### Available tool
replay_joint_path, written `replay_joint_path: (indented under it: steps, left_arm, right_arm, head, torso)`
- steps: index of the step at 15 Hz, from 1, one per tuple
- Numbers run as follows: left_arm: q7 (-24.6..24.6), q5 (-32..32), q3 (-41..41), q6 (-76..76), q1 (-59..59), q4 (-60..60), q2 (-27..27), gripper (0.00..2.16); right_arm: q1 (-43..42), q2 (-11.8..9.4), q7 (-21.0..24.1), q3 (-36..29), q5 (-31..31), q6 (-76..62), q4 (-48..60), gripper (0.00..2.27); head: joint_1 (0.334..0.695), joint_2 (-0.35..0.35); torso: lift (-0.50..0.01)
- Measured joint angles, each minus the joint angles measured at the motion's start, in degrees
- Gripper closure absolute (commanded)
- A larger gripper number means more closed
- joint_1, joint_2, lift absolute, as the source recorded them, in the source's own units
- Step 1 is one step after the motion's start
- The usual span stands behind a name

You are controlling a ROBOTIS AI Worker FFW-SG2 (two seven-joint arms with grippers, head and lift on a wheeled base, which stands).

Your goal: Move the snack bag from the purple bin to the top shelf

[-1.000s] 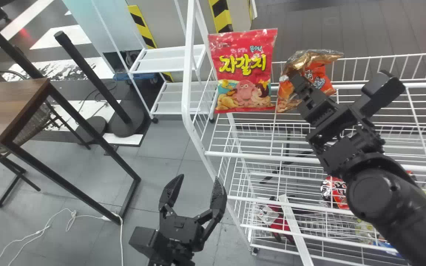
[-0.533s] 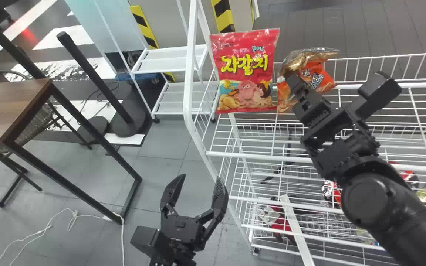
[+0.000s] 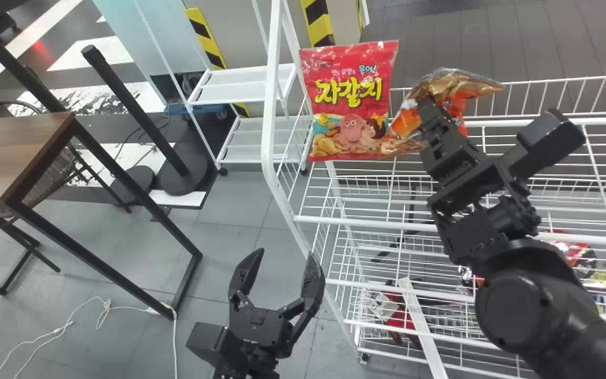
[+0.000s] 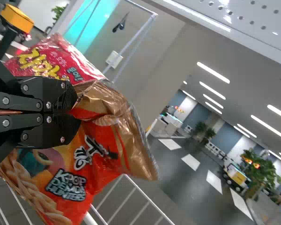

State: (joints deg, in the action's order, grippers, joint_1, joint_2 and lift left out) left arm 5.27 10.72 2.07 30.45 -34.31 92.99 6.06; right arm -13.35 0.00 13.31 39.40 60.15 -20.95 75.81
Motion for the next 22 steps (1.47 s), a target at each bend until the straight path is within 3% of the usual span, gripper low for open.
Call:
replay_joint_path:
  steps: [7, 9, 11, 13, 15, 17, 22]
  left_arm:
    - [-0.1, 0.0, 0.0, 0.0, 0.0, 0.0, 0.0, 0.14]
    - [-0.1, 0.0, 0.0, 0.0, 0.0, 0.0, 0.0, 0.14]
    - [-0.1, 0.0, 0.0, 0.0, 0.0, -0.1, 0.0, 0.14]
    - [-0.1, 0.0, 0.0, 0.0, 0.0, -0.1, 0.0, 0.14]
    - [-0.1, 0.0, 0.0, 0.0, 0.0, -0.1, 0.0, 0.14]
    - [-0.1, 0.0, -0.1, 0.0, 0.0, -0.1, 0.0, 0.14]
    - [-0.1, 0.0, -0.1, 0.2, 0.0, -0.1, 0.0, 0.15]
  right_arm:
    - [-0.4, 0.0, 1.8, 0.0, -1.2, -0.7, -0.3, 2.23]
    - [-0.5, 0.0, 2.6, -0.2, -1.2, -0.7, -0.6, 2.1]
    - [-0.9, 0.0, 3.4, -0.3, -1.2, -0.5, -0.8, 1.62]
    - [-1.3, 0.0, 3.5, -0.3, -0.8, -0.4, -1.4, 0.94]
    - [-1.6, 0.0, 3.5, -0.3, -0.2, -0.2, -2.1, 0.43]
    - [-1.9, 0.0, 3.5, -0.3, 0.2, 0.3, -2.6, 0.2]
    - [-2.5, 0.0, 3.5, -0.7, 0.6, 1.9, -3.4, 0.17]
  head:
    - [0.695, 0.333]
    - [0.695, 0.328]
    - [0.695, 0.324]
    - [0.695, 0.323]
    - [0.695, 0.32]
    - [0.695, 0.321]
    - [0.695, 0.321]
  torso:
    - [-0.001]
    - [-0.001]
    - [-0.001]
    - [-0.001]
    - [-0.001]
    - [-0.001]
    - [-0.001]
